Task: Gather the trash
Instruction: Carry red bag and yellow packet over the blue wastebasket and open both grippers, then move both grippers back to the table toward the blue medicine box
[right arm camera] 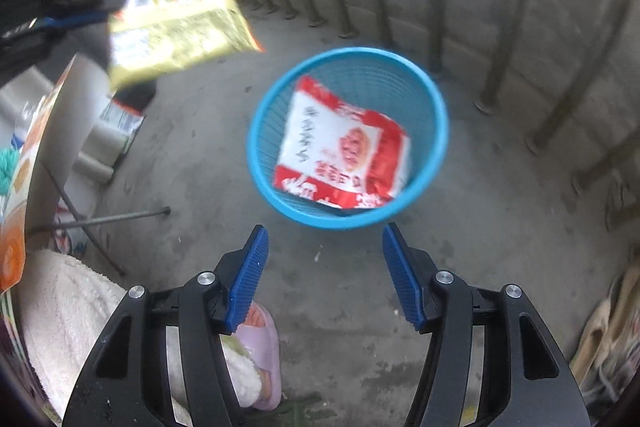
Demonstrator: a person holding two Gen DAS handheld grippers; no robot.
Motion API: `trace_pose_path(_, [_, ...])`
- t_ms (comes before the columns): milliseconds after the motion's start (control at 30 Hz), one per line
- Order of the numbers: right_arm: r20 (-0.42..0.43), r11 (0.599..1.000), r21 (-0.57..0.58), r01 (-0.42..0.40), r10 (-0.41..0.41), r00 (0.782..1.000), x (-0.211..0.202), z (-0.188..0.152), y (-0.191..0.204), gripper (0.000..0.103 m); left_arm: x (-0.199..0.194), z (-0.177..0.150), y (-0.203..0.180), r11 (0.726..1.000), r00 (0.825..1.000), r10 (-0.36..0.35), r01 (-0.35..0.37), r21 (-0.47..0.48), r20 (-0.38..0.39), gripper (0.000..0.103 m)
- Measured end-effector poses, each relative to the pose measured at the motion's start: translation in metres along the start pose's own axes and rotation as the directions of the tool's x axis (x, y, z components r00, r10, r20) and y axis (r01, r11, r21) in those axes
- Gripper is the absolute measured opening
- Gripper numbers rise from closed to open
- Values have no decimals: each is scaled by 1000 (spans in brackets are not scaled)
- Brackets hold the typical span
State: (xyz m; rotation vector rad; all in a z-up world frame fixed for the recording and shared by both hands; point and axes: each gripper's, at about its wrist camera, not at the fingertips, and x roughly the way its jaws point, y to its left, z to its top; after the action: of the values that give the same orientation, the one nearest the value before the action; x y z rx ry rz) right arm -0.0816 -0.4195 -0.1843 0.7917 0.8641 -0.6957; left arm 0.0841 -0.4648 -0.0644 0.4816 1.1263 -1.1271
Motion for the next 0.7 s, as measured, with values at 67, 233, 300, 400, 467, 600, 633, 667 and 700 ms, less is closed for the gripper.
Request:
trace_pose_path(67, [-3, 999, 45, -7, 7, 1000, -5, -1, -10, 57, 23, 1, -12, 999, 998, 14, -11, 40, -65, 32])
trace_pose_path(233, [24, 996, 83, -29, 27, 999, -19, 0, -18, 57, 31, -11, -15, 998, 994, 62, -59, 38, -89, 50])
trace_pose_path(300, [33, 996, 80, -35, 32, 999, -20, 0, -14, 57, 16, -14, -9, 997, 996, 69, -68, 20, -62, 54])
trace_pose_path(400, [41, 996, 77, -43, 40, 998, -22, 1, -12, 57, -21, -16, 4, 996, 996, 85, -85, -6, 6, 55])
trace_pose_path(467, [57, 995, 81, -51, 46, 997, -24, 1, -10, 57, -45, -19, 12, 996, 995, 93, -93, -18, 47, 55])
trace_pose_path(600, [87, 994, 91, -59, 51, 995, -35, -1, -9, 57, -95, -32, 25, 996, 988, 87, -83, -39, 127, 60])
trace_pose_path(633, [93, 994, 91, -57, 49, 995, -38, -1, -9, 57, -112, -40, 30, 996, 985, 82, -76, -44, 153, 60])
trace_pose_path(667, [100, 994, 92, -53, 43, 994, -42, -1, -8, 57, -123, -46, 34, 996, 982, 80, -73, -47, 170, 61])
trace_pose_path(700, [108, 994, 93, -51, 41, 993, -46, -1, -8, 57, -132, -52, 37, 996, 979, 80, -72, -50, 187, 62])
